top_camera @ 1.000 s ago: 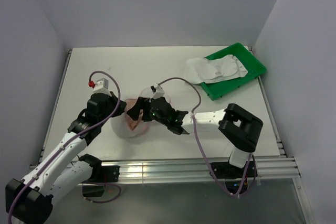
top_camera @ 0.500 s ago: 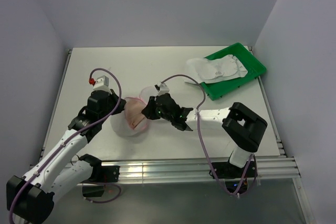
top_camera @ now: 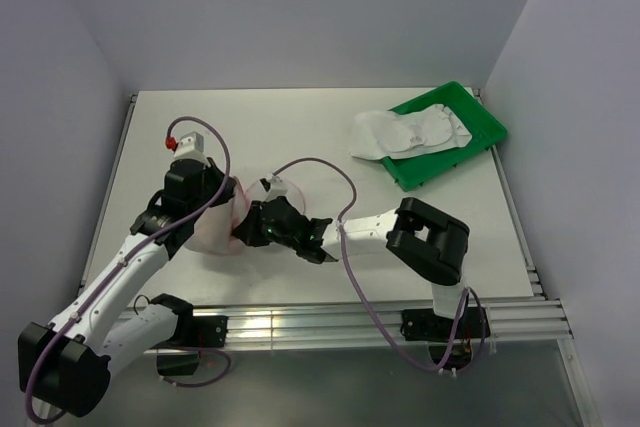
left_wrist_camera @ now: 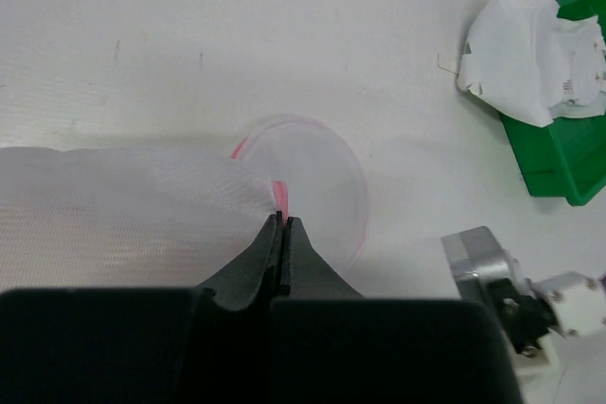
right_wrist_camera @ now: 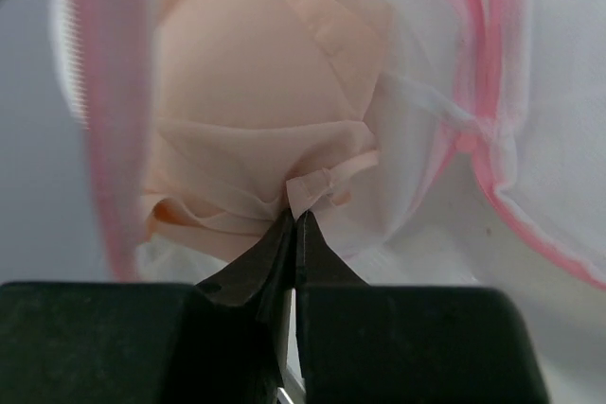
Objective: Place the bra in the laundry bag and zip it closed
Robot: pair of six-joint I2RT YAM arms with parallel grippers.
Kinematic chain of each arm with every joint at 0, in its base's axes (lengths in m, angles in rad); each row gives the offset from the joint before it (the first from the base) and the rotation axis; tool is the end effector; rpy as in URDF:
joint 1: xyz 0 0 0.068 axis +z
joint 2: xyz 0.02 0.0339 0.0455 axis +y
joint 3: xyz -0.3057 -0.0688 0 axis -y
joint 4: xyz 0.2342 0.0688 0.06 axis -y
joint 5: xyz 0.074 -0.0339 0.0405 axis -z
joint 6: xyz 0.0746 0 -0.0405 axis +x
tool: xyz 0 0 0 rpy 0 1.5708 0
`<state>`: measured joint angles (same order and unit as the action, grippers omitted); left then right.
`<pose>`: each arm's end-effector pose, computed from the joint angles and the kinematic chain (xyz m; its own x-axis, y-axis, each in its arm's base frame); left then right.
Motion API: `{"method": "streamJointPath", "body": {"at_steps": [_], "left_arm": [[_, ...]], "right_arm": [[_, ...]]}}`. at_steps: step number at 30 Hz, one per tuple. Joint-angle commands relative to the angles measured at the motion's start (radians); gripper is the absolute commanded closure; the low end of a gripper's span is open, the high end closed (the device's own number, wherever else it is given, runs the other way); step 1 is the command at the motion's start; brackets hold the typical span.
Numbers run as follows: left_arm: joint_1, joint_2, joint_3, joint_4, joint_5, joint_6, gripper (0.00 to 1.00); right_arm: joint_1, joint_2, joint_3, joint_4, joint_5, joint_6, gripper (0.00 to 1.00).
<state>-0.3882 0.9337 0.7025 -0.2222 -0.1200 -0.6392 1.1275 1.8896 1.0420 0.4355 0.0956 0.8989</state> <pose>0.2005 -0.0723 0.2991 -0.4902 -0.4394 -0.7528 -0.0202 0.8691 -0.4942 0.2001 0.4049 0.2085 -0.7813 0.1708 -0.6003 -0.4019 0.5981 0.6933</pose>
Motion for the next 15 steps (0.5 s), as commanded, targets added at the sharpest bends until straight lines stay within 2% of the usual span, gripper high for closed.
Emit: {"method": "streamJointPath", "body": {"at_steps": [1,5,6,9,11,12,14,15], "left_arm": [[0.014,0.001,0.006,0.032,-0.007,0.010,1.00],[0.015,-0.042,-0.029,-0.015,-0.088,-0.002,0.94],[0.015,-0.050,-0.034,-0.026,-0.104,-0.014,0.83],[0.017,-0.058,-0.038,-0.060,-0.151,-0.030,0.65],[0.015,-0.047,-0.025,-0.078,-0.161,-0.033,0.57],[0.015,-0.042,-0.014,-0.086,-0.155,-0.031,0.48],[0.015,-0.053,0.017,-0.104,-0.145,-0.027,0.42],[0.015,-0.064,0.025,-0.111,-0.138,-0.022,0.36]], "right_arm": [[0.005,-0.004,0.053,0.094,0.099,0.051,0.94],[-0.003,0.012,0.075,0.066,0.079,0.031,0.89],[-0.003,0.022,0.079,0.057,0.076,0.031,0.88],[-0.003,0.045,0.116,0.005,0.063,0.008,0.83],[-0.003,0.060,0.139,-0.017,0.059,-0.008,0.80],[-0.003,0.065,0.141,-0.024,0.053,-0.011,0.78],[-0.011,0.048,0.130,-0.038,0.044,-0.034,0.70],[-0.014,0.036,0.122,-0.049,0.044,-0.044,0.57]]}}
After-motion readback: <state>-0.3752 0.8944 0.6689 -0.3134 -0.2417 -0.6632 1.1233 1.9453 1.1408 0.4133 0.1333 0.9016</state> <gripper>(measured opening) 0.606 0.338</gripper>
